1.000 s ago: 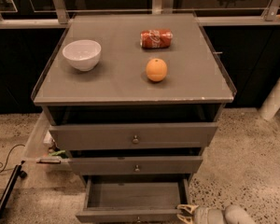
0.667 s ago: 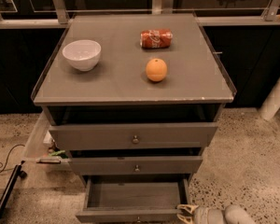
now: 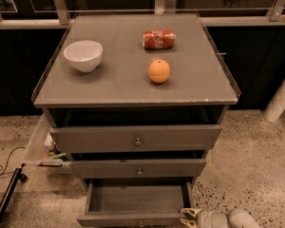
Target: Open bottom drawer
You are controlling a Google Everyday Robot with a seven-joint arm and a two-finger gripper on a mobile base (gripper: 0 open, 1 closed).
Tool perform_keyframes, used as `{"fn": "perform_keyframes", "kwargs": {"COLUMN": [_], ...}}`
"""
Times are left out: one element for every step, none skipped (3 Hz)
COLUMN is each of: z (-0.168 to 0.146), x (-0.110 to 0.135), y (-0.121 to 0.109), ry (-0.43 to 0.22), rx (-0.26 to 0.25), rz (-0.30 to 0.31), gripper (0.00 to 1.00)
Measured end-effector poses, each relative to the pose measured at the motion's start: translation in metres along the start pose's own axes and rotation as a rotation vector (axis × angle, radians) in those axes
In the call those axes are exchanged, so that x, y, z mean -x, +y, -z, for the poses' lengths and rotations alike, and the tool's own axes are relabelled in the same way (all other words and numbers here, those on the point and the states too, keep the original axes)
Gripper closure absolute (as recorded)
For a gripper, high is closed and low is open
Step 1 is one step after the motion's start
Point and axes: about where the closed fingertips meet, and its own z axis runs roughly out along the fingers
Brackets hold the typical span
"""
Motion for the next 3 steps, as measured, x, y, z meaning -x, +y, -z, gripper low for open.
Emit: {"fn": "perform_keyframes", "kwargs": {"z": [0.0,-0.0001,-0.0001], "x": [0.0,0.0,0.0], "y": [0.0,0.0001,0.0001], "ry": [0.0,0.0,0.0], "rx": [0.0,0.0,0.0], "rz": [0.0,0.0,0.0], "gripper": [0.11,0.0,0.0]}}
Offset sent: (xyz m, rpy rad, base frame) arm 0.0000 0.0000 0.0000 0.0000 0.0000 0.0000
